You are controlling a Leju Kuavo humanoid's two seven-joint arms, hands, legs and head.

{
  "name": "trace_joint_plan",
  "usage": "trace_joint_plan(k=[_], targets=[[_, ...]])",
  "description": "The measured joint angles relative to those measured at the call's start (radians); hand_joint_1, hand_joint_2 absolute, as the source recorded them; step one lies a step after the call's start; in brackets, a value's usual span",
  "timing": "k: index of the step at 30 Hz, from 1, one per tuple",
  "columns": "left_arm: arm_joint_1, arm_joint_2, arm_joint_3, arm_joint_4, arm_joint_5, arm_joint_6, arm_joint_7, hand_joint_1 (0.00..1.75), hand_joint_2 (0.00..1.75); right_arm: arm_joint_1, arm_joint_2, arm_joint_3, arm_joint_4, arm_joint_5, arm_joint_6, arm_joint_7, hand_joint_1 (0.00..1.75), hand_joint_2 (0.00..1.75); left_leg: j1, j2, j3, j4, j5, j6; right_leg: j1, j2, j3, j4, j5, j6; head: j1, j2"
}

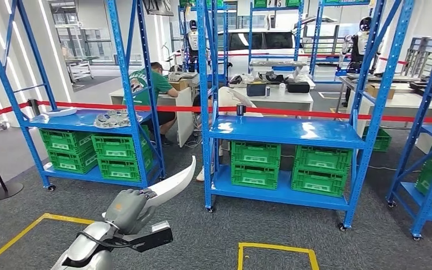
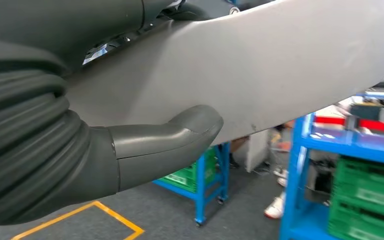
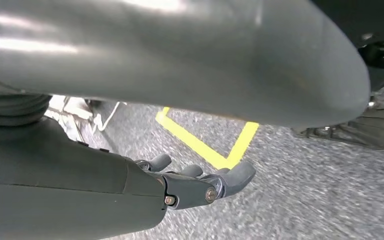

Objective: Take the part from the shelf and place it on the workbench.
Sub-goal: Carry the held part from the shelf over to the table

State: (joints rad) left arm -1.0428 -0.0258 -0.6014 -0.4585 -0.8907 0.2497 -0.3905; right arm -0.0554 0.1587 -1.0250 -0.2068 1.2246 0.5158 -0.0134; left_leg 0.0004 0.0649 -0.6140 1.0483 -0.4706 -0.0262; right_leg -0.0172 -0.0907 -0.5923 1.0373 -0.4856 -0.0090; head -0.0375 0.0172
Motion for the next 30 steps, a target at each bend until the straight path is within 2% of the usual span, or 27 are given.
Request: trace_joint_plan(k=[1, 3, 4, 6, 7, 8, 9, 10, 11, 12, 14, 15, 16, 18, 19, 21, 22, 23, 24, 25, 26, 27, 28, 30], targets=[[0.002, 0.001, -0.001, 0.001, -0.002, 0.005, 0.003, 1.75, 1.75, -0.001, 0.0, 0.001, 0.0, 0.006, 0.0, -0.003, 0.0, 0.0, -0.005, 0.004, 0.008, -0.017, 0.0, 0.007, 0.001, -0.009, 0.004, -0.001, -0.001, 0.007, 0.0, 0.0], [0.009, 0.007, -0.002, 0.005, -0.007, 0.017, 0.01, 1.75, 1.75, -0.003, 0.0, 0.006, 0.0, 0.021, 0.0, -0.005, 0.0, 0.0, -0.01, -0.019, 0.01, -0.022, 0.004, 0.024, -0.003, -0.027, 0.011, -0.003, -0.005, 0.021, 0.001, 0.0], [0.014, 0.011, -0.002, 0.007, -0.007, 0.024, 0.012, 1.75, 1.75, -0.005, 0.0, 0.009, 0.0, 0.028, 0.0, -0.006, 0.0, 0.0, -0.009, -0.031, 0.013, -0.028, 0.008, 0.031, -0.006, -0.02, 0.013, 0.002, -0.011, 0.027, 0.001, 0.0], [0.023, 0.016, -0.003, 0.011, 0.002, 0.04, 0.013, 1.75, 1.75, -0.007, -0.002, 0.018, 0.0, 0.036, 0.0, -0.01, 0.0, 0.0, -0.005, -0.052, 0.019, -0.037, 0.017, 0.045, -0.009, 0.027, -0.01, 0.061, -0.05, 0.033, 0.002, 0.0], [0.03, 0.017, -0.003, 0.013, 0.008, 0.051, 0.013, 1.75, 1.75, -0.007, -0.004, 0.022, 0.0, 0.038, 0.001, -0.013, 0.0, 0.0, -0.005, -0.063, 0.018, -0.038, 0.019, 0.049, -0.009, 0.057, -0.036, 0.119, -0.081, 0.033, 0.003, 0.0], [0.042, 0.017, -0.003, 0.015, 0.012, 0.061, 0.013, 1.75, 1.75, -0.007, -0.007, 0.024, 0.0, 0.04, 0.002, -0.017, 0.0, 0.0, -0.005, -0.075, 0.016, -0.038, 0.021, 0.053, -0.008, 0.075, -0.067, 0.186, -0.112, 0.032, 0.003, 0.0], [0.058, 0.017, -0.003, 0.018, 0.014, 0.071, 0.013, 1.75, 1.75, -0.005, -0.011, 0.025, 0.0, 0.042, 0.004, -0.019, 0.0, 0.0, -0.007, -0.088, 0.015, -0.037, 0.021, 0.054, -0.006, 0.083, -0.093, 0.241, -0.131, 0.031, 0.004, -0.001], [0.074, 0.017, -0.003, 0.021, 0.015, 0.082, 0.014, 1.75, 1.75, -0.004, -0.016, 0.026, 0.0, 0.043, 0.005, -0.022, 0.0, 0.0, -0.008, -0.102, 0.014, -0.035, 0.022, 0.054, -0.005, 0.086, -0.106, 0.266, -0.133, 0.03, 0.005, -0.001], [0.088, 0.018, -0.003, 0.024, 0.017, 0.092, 0.015, 1.75, 1.75, -0.003, -0.022, 0.027, 0.0, 0.043, 0.006, -0.024, 0.0, 0.0, -0.008, -0.116, 0.013, -0.032, 0.022, 0.053, -0.004, 0.088, -0.1, 0.253, -0.116, 0.029, 0.008, -0.001], [0.098, 0.019, -0.003, 0.027, 0.018, 0.102, 0.016, 1.75, 1.75, -0.003, -0.028, 0.027, 0.0, 0.045, 0.006, -0.024, 0.0, 0.0, -0.008, -0.129, 0.012, -0.028, 0.021, 0.052, -0.004, 0.094, -0.077, 0.205, -0.086, 0.028, 0.013, -0.001], [0.11, 0.02, -0.003, 0.031, 0.02, 0.124, 0.018, 1.75, 1.75, -0.002, -0.038, 0.028, 0.0, 0.048, 0.005, -0.015, 0.0, 0.0, -0.007, -0.154, 0.004, -0.016, 0.019, 0.043, -0.006, 0.134, -0.016, 0.076, -0.038, 0.026, 0.021, -0.001], [0.114, 0.021, -0.003, 0.032, 0.02, 0.135, 0.017, 1.75, 1.75, -0.002, -0.041, 0.029, 0.0, 0.05, 0.005, -0.005, 0.0, 0.0, -0.007, -0.165, 0.0, -0.012, 0.018, 0.037, -0.006, 0.148, 0.003, 0.035, -0.027, 0.023, 0.024, -0.001], [0.117, 0.022, -0.002, 0.033, 0.021, 0.146, 0.016, 1.75, 1.75, -0.002, -0.044, 0.03, 0.0, 0.051, 0.005, 0.008, 0.0, 0.0, -0.007, -0.176, -0.004, -0.011, 0.019, 0.03, -0.005, 0.157, 0.011, 0.017, -0.026, 0.019, 0.025, -0.001], [0.127, 0.027, -0.002, 0.036, 0.022, 0.164, 0.013, 1.75, 1.75, -0.002, -0.05, 0.032, 0.0, 0.055, 0.004, 0.027, 0.0, 0.0, -0.006, -0.194, -0.01, -0.015, 0.023, 0.018, -0.003, 0.138, 0.013, 0.015, -0.023, 0.004, 0.026, -0.001], [0.133, 0.03, -0.001, 0.038, 0.024, 0.172, 0.01, 1.75, 1.75, -0.002, -0.053, 0.033, 0.0, 0.057, 0.004, 0.031, 0.0, 0.0, -0.007, -0.188, -0.015, -0.012, 0.022, 0.013, -0.003, 0.127, 0.014, 0.013, -0.02, -0.003, 0.025, -0.001], [0.145, 0.038, 0.0, 0.042, 0.031, 0.189, 0.002, 1.75, 1.75, 0.0, -0.058, 0.035, 0.0, 0.064, 0.004, 0.038, 0.0, 0.0, -0.008, -0.143, -0.042, 0.039, -0.01, 0.005, -0.004, 0.106, 0.016, 0.008, -0.014, -0.016, 0.023, -0.001], [0.151, 0.04, 0.0, 0.043, 0.035, 0.197, -0.004, 1.75, 1.75, 0.001, -0.061, 0.036, -0.001, 0.066, 0.004, 0.043, 0.0, 0.0, -0.008, -0.111, -0.067, 0.093, -0.041, 0.001, -0.003, 0.096, 0.015, 0.007, -0.014, -0.02, 0.021, -0.001], [0.158, 0.042, 0.001, 0.046, 0.038, 0.204, -0.009, 1.75, 1.75, 0.004, -0.065, 0.037, -0.001, 0.067, 0.004, 0.05, 0.0, 0.0, -0.007, -0.091, -0.097, 0.159, -0.074, -0.002, -0.001, 0.085, 0.013, 0.006, -0.014, -0.023, 0.021, -0.001], [0.166, 0.042, 0.001, 0.048, 0.04, 0.208, -0.014, 1.75, 1.75, 0.007, -0.067, 0.037, -0.001, 0.068, 0.004, 0.056, 0.0, 0.0, -0.005, -0.082, -0.124, 0.218, -0.099, -0.005, 0.0, 0.073, 0.013, 0.006, -0.015, -0.024, 0.02, -0.001], [0.175, 0.042, 0.001, 0.052, 0.04, 0.21, -0.017, 1.75, 1.75, 0.008, -0.07, 0.038, -0.001, 0.068, 0.004, 0.062, 0.0, 0.0, -0.004, -0.077, -0.139, 0.252, -0.107, -0.005, 0.001, 0.06, 0.012, 0.007, -0.016, -0.025, 0.02, -0.001], [0.183, 0.043, 0.001, 0.056, 0.038, 0.212, -0.018, 1.75, 1.75, 0.008, -0.072, 0.038, -0.001, 0.067, 0.004, 0.066, 0.0, 0.0, -0.003, -0.074, -0.136, 0.252, -0.097, -0.005, 0.001, 0.048, 0.013, 0.007, -0.017, -0.025, 0.021, -0.001], [0.188, 0.043, 0.001, 0.06, 0.035, 0.213, -0.017, 1.75, 1.75, 0.007, -0.073, 0.038, -0.001, 0.067, 0.004, 0.068, 0.0, 0.0, -0.003, -0.068, -0.114, 0.213, -0.071, -0.003, 0.001, 0.036, 0.014, 0.007, -0.018, -0.025, 0.021, -0.001], [0.19, 0.042, 0.001, 0.063, 0.033, 0.216, -0.016, 1.75, 1.75, 0.006, -0.074, 0.039, -0.001, 0.066, 0.004, 0.065, 0.0, 0.0, -0.005, -0.052, -0.077, 0.147, -0.04, 0.002, 0.002, 0.024, 0.017, 0.007, -0.02, -0.024, 0.021, -0.001], [0.186, 0.04, 0.002, 0.065, 0.031, 0.22, -0.017, 1.75, 1.75, 0.004, -0.074, 0.04, -0.001, 0.066, 0.004, 0.047, 0.0, 0.0, -0.015, -0.006, -0.01, 0.023, -0.003, 0.015, 0.006, 0.001, 0.022, 0.007, -0.025, -0.017, 0.021, -0.001]])
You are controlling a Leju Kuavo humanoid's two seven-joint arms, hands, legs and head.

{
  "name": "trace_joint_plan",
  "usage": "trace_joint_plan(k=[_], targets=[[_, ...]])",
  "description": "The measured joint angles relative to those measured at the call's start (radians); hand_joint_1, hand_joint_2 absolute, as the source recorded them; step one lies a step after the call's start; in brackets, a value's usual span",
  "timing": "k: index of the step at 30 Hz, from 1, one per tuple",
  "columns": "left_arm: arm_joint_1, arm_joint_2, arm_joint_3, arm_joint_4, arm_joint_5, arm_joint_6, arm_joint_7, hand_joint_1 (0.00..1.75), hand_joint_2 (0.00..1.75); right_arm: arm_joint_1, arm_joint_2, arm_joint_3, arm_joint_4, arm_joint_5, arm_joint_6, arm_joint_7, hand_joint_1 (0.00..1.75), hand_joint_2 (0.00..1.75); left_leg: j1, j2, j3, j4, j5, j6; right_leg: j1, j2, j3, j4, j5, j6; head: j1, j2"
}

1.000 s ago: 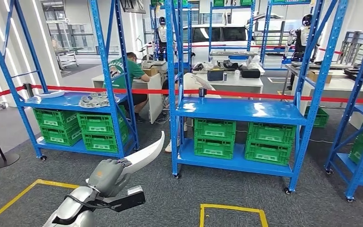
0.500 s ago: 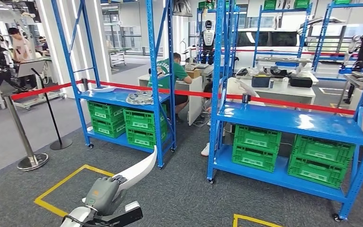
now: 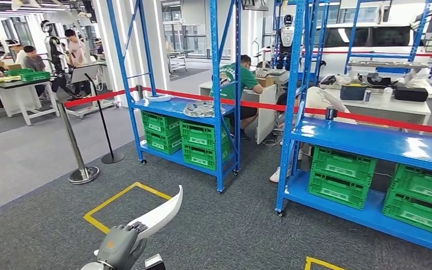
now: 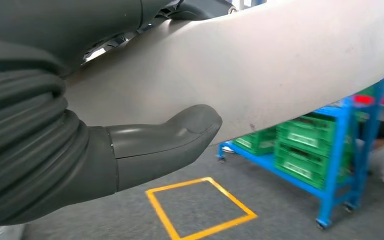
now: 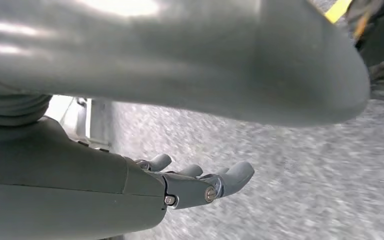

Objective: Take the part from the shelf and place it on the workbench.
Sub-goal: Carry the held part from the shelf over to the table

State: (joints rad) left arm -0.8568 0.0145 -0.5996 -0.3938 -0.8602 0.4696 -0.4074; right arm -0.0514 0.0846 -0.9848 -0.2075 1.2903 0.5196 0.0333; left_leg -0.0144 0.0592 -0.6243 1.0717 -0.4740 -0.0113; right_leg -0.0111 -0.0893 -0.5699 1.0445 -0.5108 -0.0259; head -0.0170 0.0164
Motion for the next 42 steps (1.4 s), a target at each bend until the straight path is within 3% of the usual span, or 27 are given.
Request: trace_joint_plan(k=[2, 4, 6, 8, 10, 11, 13, 15, 17, 18, 19, 21, 23, 25, 26, 27, 28, 30, 32, 34, 36, 38, 40, 41, 42], targets=[[-0.005, -0.003, 0.002, 0.0, 0.0, 0.002, -0.003, 1.75, 1.75, -0.002, -0.001, 0.002, 0.0, 0.0, 0.0, -0.028, 0.0, 0.0, -0.009, 0.012, 0.022, -0.043, 0.004, 0.011, 0.003, -0.023, 0.006, -0.002, -0.005, 0.01, 0.0, 0.0], [-0.006, -0.005, 0.004, 0.0, 0.0, 0.002, -0.006, 1.75, 1.75, -0.005, -0.002, 0.004, 0.0, 0.001, 0.0, -0.051, 0.0, 0.0, -0.006, -0.016, 0.025, -0.049, 0.011, 0.02, 0.001, -0.037, 0.013, -0.003, -0.009, 0.021, 0.0, 0.0], [-0.011, -0.01, 0.007, 0.0, -0.002, -0.001, -0.006, 1.75, 1.75, -0.009, -0.004, 0.007, 0.0, 0.003, 0.003, -0.064, 0.0, 0.0, 0.003, -0.041, 0.03, -0.059, 0.019, 0.03, -0.001, 0.006, -0.002, 0.037, -0.035, 0.031, 0.0, 0.0], [-0.016, -0.022, 0.008, 0.001, -0.006, -0.004, -0.004, 1.75, 1.75, -0.009, -0.007, 0.009, 0.0, 0.004, 0.008, -0.07, 0.0, 0.0, 0.008, -0.066, 0.03, -0.062, 0.023, 0.037, -0.004, 0.066, -0.059, 0.151, -0.09, 0.037, 0.0, 0.0], [-0.013, -0.033, 0.008, 0.002, -0.012, -0.007, -0.003, 1.75, 1.75, -0.007, -0.01, 0.01, 0.0, 0.005, 0.01, -0.072, 0.0, 0.0, 0.009, -0.094, 0.029, -0.061, 0.022, 0.039, -0.004, 0.082, -0.12, 0.258, -0.12, 0.041, 0.001, 0.0], [-0.011, -0.035, 0.008, 0.003, -0.014, -0.008, -0.002, 1.75, 1.75, -0.006, -0.012, 0.01, 0.0, 0.006, 0.01, -0.073, 0.0, 0.0, 0.01, -0.108, 0.029, -0.059, 0.022, 0.038, -0.005, 0.083, -0.131, 0.266, -0.108, 0.041, 0.001, 0.0], [-0.011, -0.038, 0.008, 0.003, -0.017, -0.009, 0.005, 1.75, 1.75, -0.007, -0.015, 0.01, 0.0, 0.009, 0.01, -0.073, 0.0, 0.0, 0.013, -0.134, 0.028, -0.051, 0.018, 0.032, -0.008, 0.095, -0.101, 0.174, -0.038, 0.043, 0.001, 0.0], [-0.017, -0.041, 0.009, 0.0, -0.019, -0.009, 0.015, 1.75, 1.75, -0.008, -0.017, 0.011, 0.0, 0.015, 0.01, -0.07, 0.0, 0.0, 0.014, -0.159, 0.022, -0.04, 0.012, 0.021, -0.014, 0.135, -0.051, 0.055, 0.013, 0.045, 0.001, 0.0], [-0.023, -0.044, 0.011, -0.004, -0.022, -0.009, 0.022, 1.75, 1.75, -0.009, -0.018, 0.013, 0.0, 0.019, 0.01, -0.064, 0.0, 0.0, 0.015, -0.181, 0.015, -0.035, 0.01, 0.007, -0.015, 0.154, -0.032, 0.013, 0.017, 0.04, 0.0, 0.0], [-0.025, -0.043, 0.013, -0.006, -0.025, -0.01, 0.024, 1.75, 1.75, -0.01, -0.019, 0.014, 0.0, 0.02, 0.01, -0.061, 0.0, 0.0, 0.017, -0.192, 0.011, -0.036, 0.012, 0.0, -0.013, 0.145, -0.03, 0.011, 0.017, 0.034, 0.001, 0.0], [-0.026, -0.042, 0.014, -0.007, -0.027, -0.011, 0.025, 1.75, 1.75, -0.011, -0.02, 0.014, 0.0, 0.02, 0.01, -0.058, 0.0, 0.0, 0.018, -0.192, 0.009, -0.037, 0.013, -0.006, -0.012, 0.134, -0.028, 0.008, 0.019, 0.027, 0.001, 0.0], [-0.03, -0.038, 0.016, -0.01, -0.033, -0.011, 0.028, 1.75, 1.75, -0.012, -0.021, 0.014, 0.0, 0.018, 0.01, -0.054, 0.0, 0.0, 0.017, -0.149, -0.008, -0.008, -0.005, -0.016, -0.012, 0.113, -0.024, 0.003, 0.022, 0.013, -0.002, 0.0], [-0.035, -0.038, 0.016, -0.015, -0.039, -0.006, 0.032, 1.75, 1.75, -0.011, -0.024, 0.014, 0.0, 0.015, 0.009, -0.046, 0.0, 0.0, 0.016, -0.09, -0.056, 0.093, -0.06, -0.022, -0.011, 0.091, -0.023, 0.0, 0.022, 0.004, -0.004, 0.0], [-0.035, -0.04, 0.017, -0.019, -0.047, -0.001, 0.037, 1.75, 1.75, -0.007, -0.026, 0.014, 0.0, 0.011, 0.009, -0.04, 0.0, 0.0, 0.018, -0.071, -0.11, 0.209, -0.104, -0.026, -0.009, 0.066, -0.023, 0.0, 0.02, 0.001, -0.004, 0.0], [-0.035, -0.041, 0.017, -0.019, -0.051, 0.0, 0.04, 1.75, 1.75, -0.007, -0.027, 0.014, 0.0, 0.009, 0.009, -0.04, 0.0, 0.0, 0.018, -0.068, -0.119, 0.229, -0.103, -0.026, -0.009, 0.055, -0.023, 0.0, 0.019, 0.0, -0.004, 0.0], [-0.034, -0.041, 0.017, -0.019, -0.055, 0.0, 0.044, 1.75, 1.75, -0.007, -0.028, 0.013, 0.0, 0.007, 0.009, -0.04, 0.0, 0.0, 0.018, -0.065, -0.109, 0.211, -0.084, -0.025, -0.009, 0.044, -0.022, 0.0, 0.018, 0.001, -0.004, 0.0], [-0.035, -0.041, 0.018, -0.019, -0.058, 0.001, 0.047, 1.75, 1.75, -0.008, -0.028, 0.013, 0.0, 0.004, 0.009, -0.04, 0.0, 0.0, 0.016, -0.056, -0.081, 0.158, -0.053, -0.022, -0.008, 0.033, -0.02, 0.001, 0.017, 0.002, -0.004, 0.0], [-0.04, -0.043, 0.02, -0.023, -0.063, 0.002, 0.051, 1.75, 1.75, -0.008, -0.028, 0.012, 0.0, 0.001, 0.009, -0.04, 0.0, 0.0, 0.008, -0.013, -0.012, 0.027, -0.003, -0.01, -0.005, 0.012, -0.014, 0.001, 0.012, 0.008, -0.004, 0.0], [-0.046, -0.048, 0.023, -0.027, -0.066, 0.003, 0.053, 1.75, 1.75, -0.008, -0.028, 0.011, 0.0, -0.002, 0.009, -0.042, 0.0, 0.0, 0.0, 0.01, 0.019, -0.036, 0.008, 0.001, 0.0, -0.009, -0.008, 0.0, 0.008, 0.018, -0.003, 0.0], [-0.048, -0.052, 0.025, -0.029, -0.07, 0.004, 0.056, 1.75, 1.75, -0.012, -0.028, 0.01, 0.0, -0.003, 0.009, -0.046, 0.0, 0.0, 0.0, -0.014, 0.021, -0.043, 0.01, 0.012, 0.001, -0.029, -0.001, -0.003, 0.005, 0.029, -0.002, 0.0], [-0.049, -0.054, 0.028, -0.032, -0.071, 0.003, 0.06, 1.75, 1.75, -0.016, -0.028, 0.01, 0.0, -0.003, 0.01, -0.052, 0.0, 0.0, 0.005, -0.037, 0.026, -0.05, 0.016, 0.023, -0.002, -0.001, -0.004, 0.017, -0.012, 0.041, -0.002, 0.0], [-0.051, -0.062, 0.03, -0.035, -0.072, -0.001, 0.063, 1.75, 1.75, -0.017, -0.028, 0.01, 0.0, -0.002, 0.015, -0.054, 0.0, 0.0, 0.01, -0.059, 0.028, -0.054, 0.019, 0.032, -0.005, 0.057, -0.049, 0.113, -0.062, 0.049, -0.002, 0.0], [-0.046, -0.07, 0.031, -0.035, -0.074, -0.012, 0.067, 1.75, 1.75, -0.015, -0.029, 0.01, 0.0, -0.001, 0.019, -0.048, 0.0, 0.0, 0.011, -0.085, 0.027, -0.053, 0.02, 0.036, -0.005, 0.081, -0.116, 0.237, -0.107, 0.051, -0.002, 0.0], [-0.04, -0.071, 0.031, -0.036, -0.077, -0.017, 0.072, 1.75, 1.75, -0.014, -0.029, 0.01, 0.0, -0.001, 0.019, -0.044, 0.0, 0.0, 0.01, -0.099, 0.026, -0.052, 0.02, 0.036, -0.004, 0.083, -0.135, 0.265, -0.106, 0.05, -0.002, 0.0], [-0.035, -0.071, 0.031, -0.036, -0.082, -0.021, 0.078, 1.75, 1.75, -0.013, -0.029, 0.01, 0.0, -0.001, 0.02, -0.041, 0.0, 0.0, 0.01, -0.113, 0.026, -0.05, 0.02, 0.035, -0.004, 0.085, -0.137, 0.257, -0.087, 0.049, -0.002, 0.0]])
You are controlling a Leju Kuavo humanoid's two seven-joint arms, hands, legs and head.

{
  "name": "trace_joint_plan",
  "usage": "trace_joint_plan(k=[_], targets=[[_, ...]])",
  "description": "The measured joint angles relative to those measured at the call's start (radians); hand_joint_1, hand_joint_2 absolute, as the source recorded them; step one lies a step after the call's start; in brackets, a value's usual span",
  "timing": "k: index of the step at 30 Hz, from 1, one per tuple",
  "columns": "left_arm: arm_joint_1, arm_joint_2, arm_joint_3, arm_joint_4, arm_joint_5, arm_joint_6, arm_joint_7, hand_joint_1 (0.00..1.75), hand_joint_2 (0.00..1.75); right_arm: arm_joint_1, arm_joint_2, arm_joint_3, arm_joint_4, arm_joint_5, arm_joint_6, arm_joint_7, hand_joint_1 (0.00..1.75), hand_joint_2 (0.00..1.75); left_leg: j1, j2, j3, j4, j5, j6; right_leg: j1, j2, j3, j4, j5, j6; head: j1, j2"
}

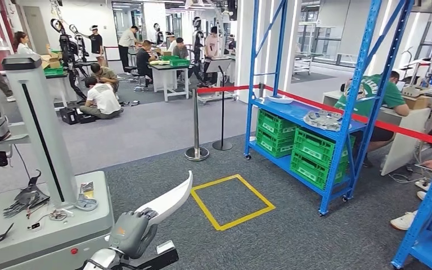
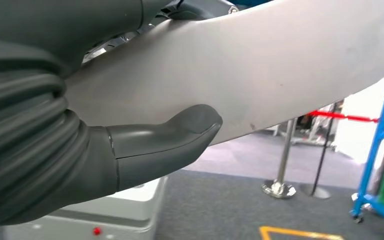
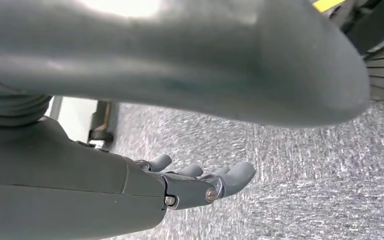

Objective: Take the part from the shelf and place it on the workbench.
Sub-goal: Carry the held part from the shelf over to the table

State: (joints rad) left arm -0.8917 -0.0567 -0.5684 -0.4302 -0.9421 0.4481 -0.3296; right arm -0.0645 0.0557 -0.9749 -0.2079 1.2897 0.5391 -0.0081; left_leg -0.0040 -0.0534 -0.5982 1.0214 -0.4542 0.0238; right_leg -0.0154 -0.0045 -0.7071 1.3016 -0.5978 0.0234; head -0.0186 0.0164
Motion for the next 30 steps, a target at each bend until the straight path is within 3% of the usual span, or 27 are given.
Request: trace_joint_plan(k=[2, 4, 6, 8, 9, 11, 13, 15, 16, 18, 19, 21, 22, 24, 26, 28, 30], targets=[[0.005, 0.002, 0.001, -0.002, -0.009, -0.005, 0.013, 1.75, 1.75, 0.0, 0.0, 0.0, 0.0, -0.001, 0.0, 0.003, 0.0, 0.0, 0.001, -0.025, -0.001, 0.006, -0.002, -0.004, -0.002, 0.02, 0.045, -0.115, 0.071, -0.004, 0.0, 0.0], [0.004, 0.005, 0.006, -0.003, -0.012, -0.008, 0.018, 1.75, 1.75, -0.001, 0.0, -0.001, 0.0, -0.002, 0.0, 0.003, 0.0, 0.0, 0.001, -0.049, -0.008, 0.013, -0.004, -0.015, -0.005, 0.057, 0.094, -0.225, 0.11, -0.008, 0.0, 0.0], [0.002, 0.007, 0.011, -0.004, -0.012, -0.009, 0.019, 1.75, 1.75, -0.001, 0.0, -0.001, 0.0, -0.003, 0.0, 0.003, 0.0, 0.0, 0.002, -0.066, -0.015, 0.014, -0.002, -0.027, -0.004, 0.068, 0.106, -0.251, 0.11, -0.013, 0.0, 0.0], [0.002, 0.012, 0.015, -0.004, -0.012, -0.01, 0.019, 1.75, 1.75, -0.001, 0.002, -0.001, 0.0, -0.003, 0.0, 0.003, 0.0, 0.0, 0.005, -0.08, -0.019, 0.01, 0.002, -0.037, -0.002, 0.051, 0.108, -0.253, 0.112, -0.022, 0.0, 0.0], [0.003, 0.016, 0.016, -0.004, -0.012, -0.01, 0.02, 1.75, 1.75, -0.002, 0.003, -0.002, 0.0, -0.003, 0.0, 0.003, 0.0, 0.0, 0.006, -0.074, -0.021, 0.012, 0.001, -0.042, -0.003, 0.042, 0.11, -0.256, 0.114, -0.027, 0.0, 0.0], [0.002, 0.022, 0.018, -0.004, -0.014, -0.014, 0.02, 1.75, 1.75, -0.004, 0.005, -0.002, 0.0, -0.003, 0.0, 0.002, 0.0, 0.0, 0.004, -0.022, -0.043, 0.053, -0.025, -0.052, -0.004, 0.022, 0.115, -0.263, 0.116, -0.039, -0.001, 0.0], [0.001, 0.024, 0.019, -0.003, -0.016, -0.019, 0.02, 1.75, 1.75, -0.003, 0.005, -0.002, 0.0, -0.003, 0.0, 0.002, 0.0, 0.0, 0.005, 0.033, -0.095, 0.163, -0.079, -0.06, -0.003, 0.0, 0.118, -0.265, 0.115, -0.047, -0.002, 0.0], [0.005, 0.027, 0.019, 0.001, -0.019, -0.021, 0.019, 1.75, 1.75, -0.001, 0.005, -0.002, 0.0, -0.003, 0.0, 0.001, 0.0, 0.0, 0.008, 0.044, -0.143, 0.259, -0.109, -0.064, -0.002, -0.024, 0.119, -0.265, 0.112, -0.05, -0.002, 0.0], [0.008, 0.03, 0.019, 0.003, -0.021, -0.022, 0.019, 1.75, 1.75, -0.001, 0.005, -0.002, 0.0, -0.004, 0.0, 0.001, 0.0, 0.0, 0.009, 0.046, -0.147, 0.265, -0.1, -0.064, -0.002, -0.036, 0.12, -0.264, 0.111, -0.05, -0.002, 0.0], [0.012, 0.037, 0.019, 0.007, -0.023, -0.022, 0.017, 1.75, 1.75, -0.001, 0.007, -0.003, 0.0, -0.008, 0.0, -0.001, 0.0, 0.0, 0.009, 0.065, -0.1, 0.174, -0.042, -0.062, -0.002, -0.058, 0.125, -0.264, 0.107, -0.048, -0.002, 0.0], [0.012, 0.04, 0.019, 0.007, -0.024, -0.022, 0.016, 1.75, 1.75, -0.001, 0.008, -0.003, 0.0, -0.012, 0.0, -0.003, 0.0, 0.0, 0.005, 0.088, -0.066, 0.106, -0.018, -0.059, 0.0, -0.068, 0.128, -0.264, 0.104, -0.044, -0.002, 0.0], [0.01, 0.041, 0.02, 0.007, -0.024, -0.024, 0.015, 1.75, 1.75, -0.001, 0.01, -0.006, 0.0, -0.019, 0.0, -0.009, 0.0, 0.0, -0.001, 0.116, -0.021, 0.019, 0.005, -0.046, 0.006, -0.088, 0.133, -0.263, 0.098, -0.034, -0.001, 0.0], [0.01, 0.042, 0.02, 0.008, -0.025, -0.026, 0.015, 1.75, 1.75, -0.002, 0.01, -0.008, 0.0, -0.021, 0.0, -0.011, 0.0, 0.0, -0.004, 0.115, -0.017, 0.009, 0.003, -0.04, 0.008, -0.098, 0.136, -0.264, 0.096, -0.028, -0.001, 0.0], [0.013, 0.046, 0.021, 0.011, -0.025, -0.028, 0.013, 1.75, 1.75, -0.003, 0.011, -0.01, 0.0, -0.024, 0.0, -0.013, 0.0, 0.0, -0.003, 0.089, -0.017, 0.006, 0.006, -0.027, 0.007, -0.113, 0.142, -0.265, 0.091, -0.017, -0.001, 0.0], [0.014, 0.049, 0.024, 0.012, -0.025, -0.028, 0.01, 1.75, 1.75, -0.004, 0.014, -0.011, 0.0, -0.024, 0.001, -0.013, 0.0, 0.0, 0.003, 0.066, -0.014, 0.001, 0.01, -0.017, 0.003, -0.081, 0.13, -0.228, 0.065, -0.006, 0.0, 0.0], [0.015, 0.048, 0.026, 0.013, -0.025, -0.027, 0.008, 1.75, 1.75, -0.003, 0.017, -0.015, 0.0, -0.024, 0.004, -0.009, 0.0, 0.0, 0.006, 0.044, -0.013, -0.001, 0.012, -0.009, 0.001, -0.028, 0.077, -0.119, 0.012, 0.0, 0.0, 0.0], [0.019, 0.046, 0.026, 0.016, -0.026, -0.028, 0.008, 1.75, 1.75, 0.001, 0.018, -0.018, 0.0, -0.024, 0.006, -0.001, 0.0, 0.0, 0.005, 0.019, -0.013, 0.0, 0.012, -0.006, 0.001, -0.007, 0.014, -0.008, -0.022, 0.0, 0.0, 0.0]])
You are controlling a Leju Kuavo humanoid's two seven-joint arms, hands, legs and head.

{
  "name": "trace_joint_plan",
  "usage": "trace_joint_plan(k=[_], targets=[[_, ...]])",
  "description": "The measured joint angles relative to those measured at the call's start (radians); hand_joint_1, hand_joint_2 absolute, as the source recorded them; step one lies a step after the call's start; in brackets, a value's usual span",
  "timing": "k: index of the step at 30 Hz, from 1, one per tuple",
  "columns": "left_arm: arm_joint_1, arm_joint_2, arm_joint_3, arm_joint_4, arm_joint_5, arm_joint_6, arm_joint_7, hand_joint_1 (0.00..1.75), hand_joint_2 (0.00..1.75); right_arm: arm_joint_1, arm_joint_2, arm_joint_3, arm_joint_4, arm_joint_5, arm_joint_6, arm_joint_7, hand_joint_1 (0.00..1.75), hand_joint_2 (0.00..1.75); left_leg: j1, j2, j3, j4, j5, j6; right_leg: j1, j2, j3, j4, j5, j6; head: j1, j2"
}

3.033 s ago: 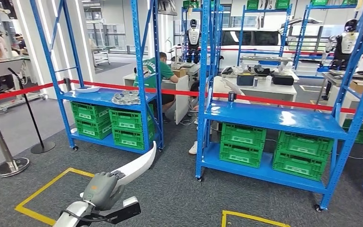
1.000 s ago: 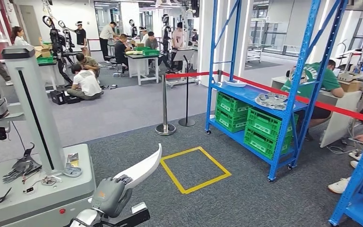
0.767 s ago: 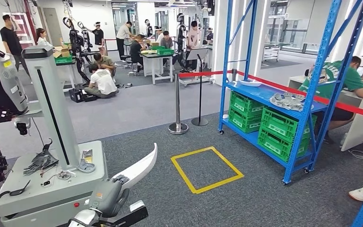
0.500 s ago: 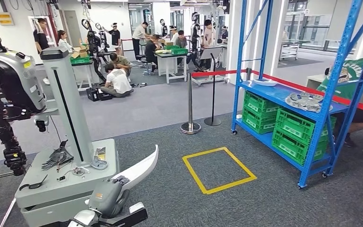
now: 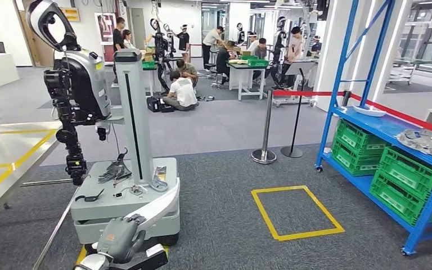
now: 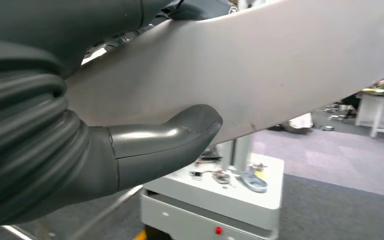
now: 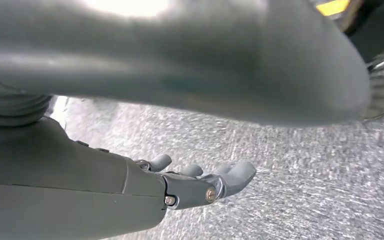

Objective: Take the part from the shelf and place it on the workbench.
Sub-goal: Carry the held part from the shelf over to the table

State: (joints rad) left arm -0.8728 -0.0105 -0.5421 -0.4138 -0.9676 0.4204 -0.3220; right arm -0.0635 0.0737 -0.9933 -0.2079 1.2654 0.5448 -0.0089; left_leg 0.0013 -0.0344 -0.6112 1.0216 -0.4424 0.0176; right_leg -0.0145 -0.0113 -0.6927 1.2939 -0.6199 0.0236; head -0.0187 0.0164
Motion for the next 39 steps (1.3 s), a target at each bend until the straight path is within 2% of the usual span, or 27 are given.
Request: trace_joint_plan(k=[1, 2, 4, 5, 7, 9, 11, 13, 15, 16, 17, 18, 19, 21, 22, 24, 25, 27, 28, 29, 30, 31, 32, 33, 35, 37, 39], targets=[[0.003, 0.0, 0.0, 0.002, 0.0, 0.0, 0.0, 1.75, 1.75, 0.002, 0.0, -0.002, 0.0, 0.0, 0.0, 0.003, 0.0, 0.0, 0.0, -0.014, 0.0, 0.001, 0.0, 0.0, 0.0, 0.004, -0.014, 0.016, 0.008, -0.001, 0.0, 0.0], [0.004, 0.001, 0.0, 0.004, 0.0, -0.001, 0.0, 1.75, 1.75, 0.003, 0.001, -0.003, 0.0, 0.0, 0.0, 0.004, 0.0, 0.0, -0.001, -0.028, 0.0, 0.003, -0.001, -0.001, 0.0, 0.007, -0.008, -0.012, 0.036, -0.004, 0.0, 0.0], [0.004, 0.003, 0.0, 0.006, -0.001, -0.001, -0.001, 1.75, 1.75, 0.003, 0.001, -0.006, 0.0, -0.004, 0.0, 0.004, 0.0, 0.0, -0.001, -0.054, 0.0, 0.007, -0.002, -0.005, -0.001, 0.032, 0.043, -0.139, 0.107, -0.011, 0.0, 0.0], [0.003, 0.004, 0.0, 0.006, -0.001, -0.002, -0.002, 1.75, 1.75, 0.002, 0.002, -0.007, 0.0, -0.006, 0.0, 0.003, 0.0, 0.0, -0.001, -0.066, -0.002, 0.009, -0.003, -0.009, -0.002, 0.046, 0.068, -0.198, 0.129, -0.014, 0.0, 0.0], [0.001, 0.004, 0.0, 0.006, -0.002, -0.008, -0.005, 1.75, 1.75, 0.001, 0.004, -0.009, 0.0, -0.013, 0.0, 0.002, 0.0, 0.0, 0.0, -0.085, -0.005, 0.009, -0.002, -0.021, 0.001, 0.06, 0.09, -0.247, 0.136, -0.019, 0.0, 0.0], [0.0, 0.005, 0.0, 0.008, -0.006, -0.014, -0.005, 1.75, 1.75, -0.001, 0.01, -0.013, 0.0, -0.017, 0.0, 0.001, 0.0, 0.0, 0.001, -0.1, -0.008, 0.004, 0.001, -0.035, 0.002, 0.039, 0.096, -0.253, 0.138, -0.028, 0.0, 0.0], [-0.003, 0.009, 0.001, 0.013, -0.01, -0.017, -0.003, 1.75, 1.75, -0.003, 0.015, -0.015, 0.0, -0.019, -0.001, -0.002, 0.0, 0.0, -0.001, -0.067, -0.021, 0.027, -0.015, -0.046, -0.002, 0.019, 0.104, -0.262, 0.144, -0.043, -0.002, 0.0], [-0.006, 0.009, 0.002, 0.017, -0.009, -0.019, -0.004, 1.75, 1.75, -0.003, 0.017, -0.015, 0.0, -0.018, -0.003, -0.008, 0.0, 0.0, 0.0, -0.005, -0.065, 0.123, -0.067, -0.054, -0.003, 0.0, 0.106, -0.266, 0.145, -0.053, -0.004, 0.0], [-0.004, 0.008, 0.003, 0.023, -0.008, -0.023, -0.005, 1.75, 1.75, -0.002, 0.017, -0.015, 0.0, -0.016, -0.003, -0.011, 0.0, 0.0, 0.005, 0.02, -0.122, 0.242, -0.113, -0.063, -0.002, -0.02, 0.107, -0.266, 0.143, -0.057, -0.004, 0.0], [-0.002, 0.008, 0.003, 0.027, -0.008, -0.024, -0.006, 1.75, 1.75, -0.002, 0.018, -0.015, 0.0, -0.016, -0.003, -0.012, 0.0, 0.0, 0.007, 0.024, -0.134, 0.267, -0.115, -0.066, -0.002, -0.031, 0.107, -0.265, 0.141, -0.057, -0.004, 0.0], [0.0, 0.008, 0.004, 0.031, -0.008, -0.024, -0.006, 1.75, 1.75, -0.002, 0.019, -0.015, 0.0, -0.016, -0.003, -0.012, 0.0, 0.0, 0.008, 0.028, -0.129, 0.256, -0.098, -0.067, -0.002, -0.041, 0.108, -0.264, 0.14, -0.056, -0.004, 0.0], [0.0, 0.008, 0.005, 0.034, -0.008, -0.024, -0.006, 1.75, 1.75, -0.002, 0.02, -0.015, 0.0, -0.016, -0.003, -0.012, 0.0, 0.0, 0.009, 0.036, -0.106, 0.209, -0.069, -0.067, -0.002, -0.051, 0.109, -0.263, 0.137, -0.054, -0.004, 0.0], [-0.001, 0.007, 0.006, 0.036, -0.008, -0.024, -0.006, 1.75, 1.75, -0.003, 0.022, -0.015, 0.0, -0.016, -0.003, -0.012, 0.0, 0.0, 0.008, 0.057, -0.072, 0.142, -0.039, -0.065, -0.001, -0.062, 0.111, -0.261, 0.134, -0.05, -0.004, 0.0], [-0.008, 0.003, 0.008, 0.038, -0.007, -0.023, -0.005, 1.75, 1.75, -0.004, 0.025, -0.015, 0.0, -0.016, -0.003, -0.012, 0.0, 0.0, 0.002, 0.091, -0.018, 0.035, -0.004, -0.053, 0.005, -0.083, 0.115, -0.256, 0.126, -0.04, -0.004, 0.0], [-0.01, 0.001, 0.01, 0.038, -0.007, -0.021, -0.004, 1.75, 1.75, -0.005, 0.025, -0.016, 0.0, -0.016, -0.003, -0.012, 0.0, 0.0, -0.001, 0.097, -0.007, 0.012, -0.001, -0.046, 0.009, -0.094, 0.117, -0.256, 0.124, -0.034, -0.003, 0.0], [-0.012, 0.001, 0.016, 0.039, -0.004, -0.015, -0.005, 1.75, 1.75, -0.006, 0.026, -0.016, 0.0, -0.017, -0.003, -0.012, 0.0, 0.0, -0.003, 0.075, -0.007, 0.007, 0.001, -0.031, 0.011, -0.115, 0.123, -0.259, 0.121, -0.024, -0.001, 0.0], [-0.011, 0.001, 0.02, 0.039, -0.001, -0.012, -0.005, 1.75, 1.75, -0.007, 0.026, -0.016, 0.0, -0.017, -0.003, -0.012, 0.0, 0.0, -0.002, 0.062, -0.005, 0.004, 0.003, -0.025, 0.009, -0.11, 0.126, -0.256, 0.116, -0.018, -0.001, 0.0], [-0.012, -0.001, 0.028, 0.038, 0.004, -0.007, -0.006, 1.75, 1.75, -0.007, 0.026, -0.016, 0.0, -0.017, -0.002, -0.011, 0.0, 0.0, 0.005, 0.04, -0.001, -0.003, 0.009, -0.014, 0.003, -0.063, 0.106, -0.204, 0.082, -0.007, -0.001, 0.0], [-0.012, -0.006, 0.03, 0.038, 0.004, -0.005, -0.006, 1.75, 1.75, -0.006, 0.026, -0.016, 0.0, -0.017, -0.002, -0.009, 0.0, 0.0, 0.007, 0.028, -0.001, -0.005, 0.01, -0.01, 0.001, -0.03, 0.08, -0.149, 0.053, -0.003, 0.0, 0.0], [-0.01, -0.01, 0.032, 0.038, 0.003, -0.005, -0.004, 1.75, 1.75, -0.005, 0.026, -0.016, 0.0, -0.017, -0.002, -0.006, 0.0, 0.0, 0.007, 0.016, -0.001, -0.004, 0.01, -0.007, 0.001, -0.009, 0.046, -0.083, 0.025, -0.001, 0.0, 0.0], [-0.007, -0.015, 0.032, 0.039, 0.002, -0.006, -0.003, 1.75, 1.75, -0.004, 0.026, -0.016, 0.0, -0.017, -0.002, -0.003, 0.0, 0.0, 0.007, 0.003, -0.002, -0.004, 0.01, -0.005, 0.001, 0.0, 0.015, -0.024, 0.006, 0.0, 0.0, 0.0], [-0.002, -0.018, 0.032, 0.04, 0.001, -0.006, -0.002, 1.75, 1.75, -0.003, 0.026, -0.016, 0.0, -0.017, -0.002, 0.0, 0.0, 0.0, 0.007, -0.011, -0.003, -0.003, 0.01, -0.005, 0.001, 0.004, -0.006, 0.009, 0.002, -0.001, 0.0, 0.0], [0.001, -0.02, 0.032, 0.041, 0.001, -0.007, -0.001, 1.75, 1.75, -0.003, 0.026, -0.016, 0.0, -0.016, -0.002, 0.001, 0.0, 0.0, 0.007, -0.024, -0.003, -0.002, 0.01, -0.005, 0.001, 0.006, -0.009, 0.005, 0.018, -0.002, 0.0, 0.0], [0.003, -0.021, 0.033, 0.041, 0.001, -0.008, 0.0, 1.75, 1.75, -0.003, 0.026, -0.016, 0.0, -0.016, -0.002, 0.002, 0.0, 0.0, 0.007, -0.037, -0.003, -0.001, 0.01, -0.006, 0.0, 0.011, 0.007, -0.036, 0.05, -0.004, 0.0, 0.0], [0.002, -0.023, 0.033, 0.041, 0.001, -0.008, 0.001, 1.75, 1.75, -0.004, 0.026, -0.016, 0.0, -0.016, -0.002, 0.001, 0.0, 0.0, 0.007, -0.061, -0.005, 0.004, 0.01, -0.013, -0.003, 0.045, 0.066, -0.169, 0.113, -0.009, 0.0, 0.0], [-0.001, -0.025, 0.033, 0.041, 0.0, -0.009, 0.004, 1.75, 1.75, -0.006, 0.026, -0.016, 0.0, -0.016, -0.002, 0.001, 0.0, 0.0, 0.007, -0.082, -0.01, 0.006, 0.01, -0.025, -0.003, 0.073, 0.101, -0.245, 0.132, -0.015, 0.0, 0.0], [-0.002, -0.025, 0.036, 0.041, -0.001, -0.008, 0.008, 1.75, 1.75, -0.007, 0.026, -0.016, 0.0, -0.013, -0.002, 0.001, 0.0, 0.0, 0.009, -0.101, -0.015, 0.001, 0.015, -0.041, 0.0, 0.06, 0.106, -0.254, 0.131, -0.025, 0.0, 0.0]])
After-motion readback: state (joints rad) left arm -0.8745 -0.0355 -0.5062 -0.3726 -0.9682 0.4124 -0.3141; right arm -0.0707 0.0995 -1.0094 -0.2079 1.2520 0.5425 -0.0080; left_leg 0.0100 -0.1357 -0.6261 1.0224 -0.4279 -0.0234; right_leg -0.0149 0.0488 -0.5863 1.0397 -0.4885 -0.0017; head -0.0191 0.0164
